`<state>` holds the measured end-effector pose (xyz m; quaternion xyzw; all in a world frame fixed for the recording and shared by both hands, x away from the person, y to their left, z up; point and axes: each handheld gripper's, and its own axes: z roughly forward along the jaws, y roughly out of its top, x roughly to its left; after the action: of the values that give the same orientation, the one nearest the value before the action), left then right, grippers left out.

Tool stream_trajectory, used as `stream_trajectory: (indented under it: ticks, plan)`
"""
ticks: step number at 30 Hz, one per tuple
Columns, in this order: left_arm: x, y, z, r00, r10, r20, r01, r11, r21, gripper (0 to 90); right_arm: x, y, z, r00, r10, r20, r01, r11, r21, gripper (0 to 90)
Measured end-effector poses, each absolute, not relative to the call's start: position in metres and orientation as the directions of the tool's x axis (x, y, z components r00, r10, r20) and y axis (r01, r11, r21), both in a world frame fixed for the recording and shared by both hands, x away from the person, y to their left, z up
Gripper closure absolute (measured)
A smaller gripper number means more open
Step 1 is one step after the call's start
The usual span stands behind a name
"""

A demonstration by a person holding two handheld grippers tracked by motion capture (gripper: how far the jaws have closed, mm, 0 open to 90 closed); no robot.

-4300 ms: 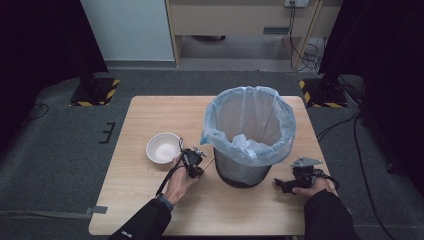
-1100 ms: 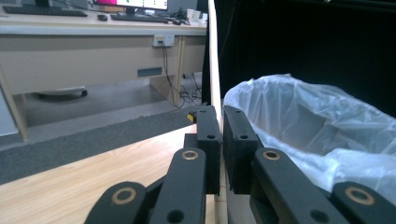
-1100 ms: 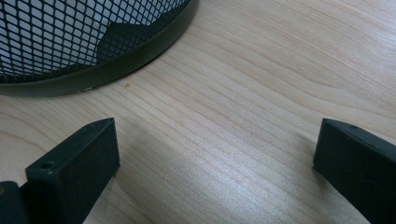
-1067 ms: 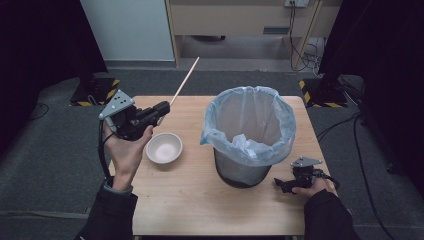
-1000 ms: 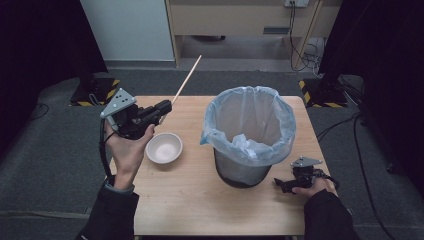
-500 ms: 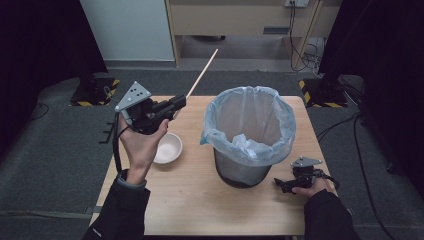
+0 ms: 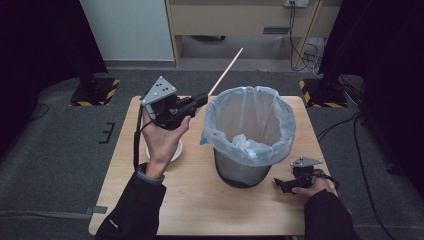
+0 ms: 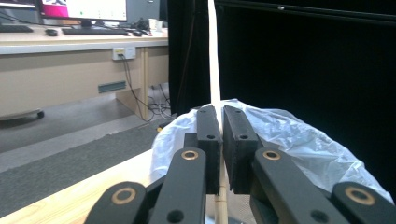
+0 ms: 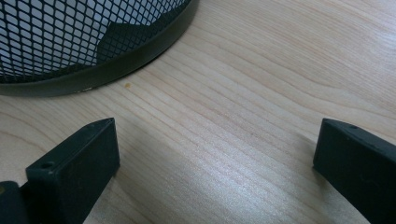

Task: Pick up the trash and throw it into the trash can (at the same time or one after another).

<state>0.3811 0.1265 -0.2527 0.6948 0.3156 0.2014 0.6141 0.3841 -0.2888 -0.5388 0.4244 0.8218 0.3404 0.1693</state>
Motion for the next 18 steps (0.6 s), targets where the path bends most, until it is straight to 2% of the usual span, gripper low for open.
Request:
stream_trajectory:
  ticks: [18]
  plan:
    - [0.397,0.071,-0.266,0.769,0.629,-0.111,0.231,-0.113,0.966,85.5,0.385,-0.289,-0.539,-0.584,0.811,0.008,0.58,0.411,0.704,0.5]
